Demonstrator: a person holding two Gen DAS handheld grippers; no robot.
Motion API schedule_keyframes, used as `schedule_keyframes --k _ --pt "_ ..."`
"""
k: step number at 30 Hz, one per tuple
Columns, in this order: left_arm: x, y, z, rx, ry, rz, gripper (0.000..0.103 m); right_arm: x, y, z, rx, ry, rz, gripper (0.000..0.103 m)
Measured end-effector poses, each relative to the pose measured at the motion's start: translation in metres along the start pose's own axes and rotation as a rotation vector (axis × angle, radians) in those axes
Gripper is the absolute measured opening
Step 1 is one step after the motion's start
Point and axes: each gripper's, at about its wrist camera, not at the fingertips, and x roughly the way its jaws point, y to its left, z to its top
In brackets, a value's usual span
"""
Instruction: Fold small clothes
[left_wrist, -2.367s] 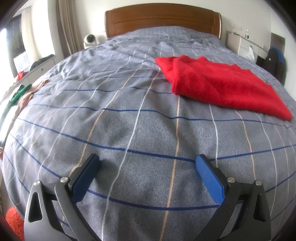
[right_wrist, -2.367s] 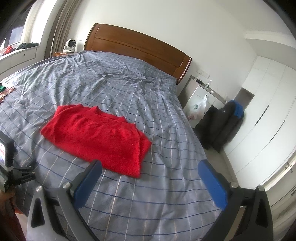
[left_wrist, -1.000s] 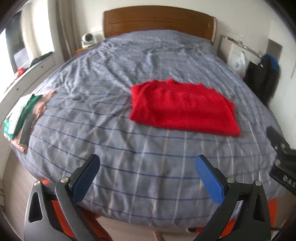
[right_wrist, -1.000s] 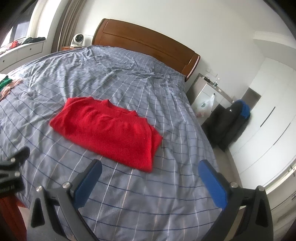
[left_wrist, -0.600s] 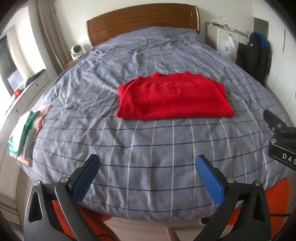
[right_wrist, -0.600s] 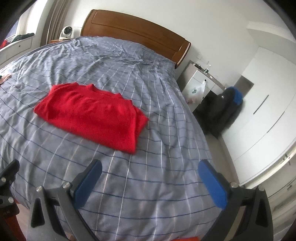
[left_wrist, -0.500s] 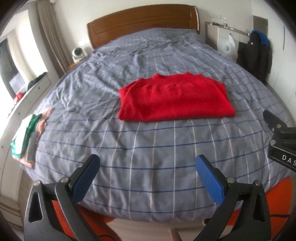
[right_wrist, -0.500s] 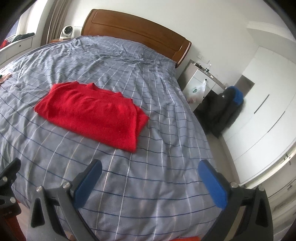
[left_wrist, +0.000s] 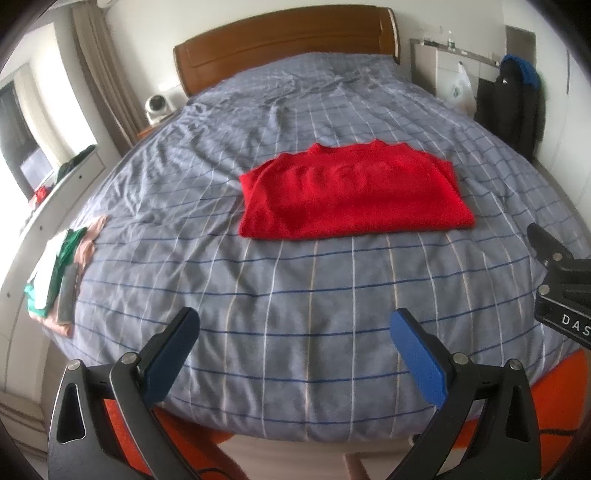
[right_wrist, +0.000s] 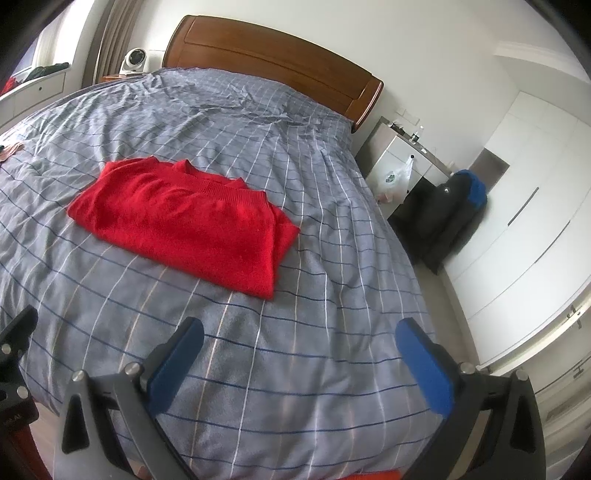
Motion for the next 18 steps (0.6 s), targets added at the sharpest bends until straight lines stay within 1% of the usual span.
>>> schedule_keyframes --k 7,14,18 --pt "0.0025 0.0083 0.0010 -0.021 0.000 0.013 0.103 -0.0048 0.0032 -0.0012 -0.004 -0.012 0.013 0.102" --pt "0.0033 0.0103 0.0008 -0.011 0.007 0.015 0.103 -0.0047 0.0044 -0.0026 -0.005 -0.010 0.019 0.102" --pt "0.0073 0.0105 -0.0001 -0.001 0.010 0.001 0.103 -0.0037 0.0046 -0.0026 -0.004 -0.013 0.020 0.102"
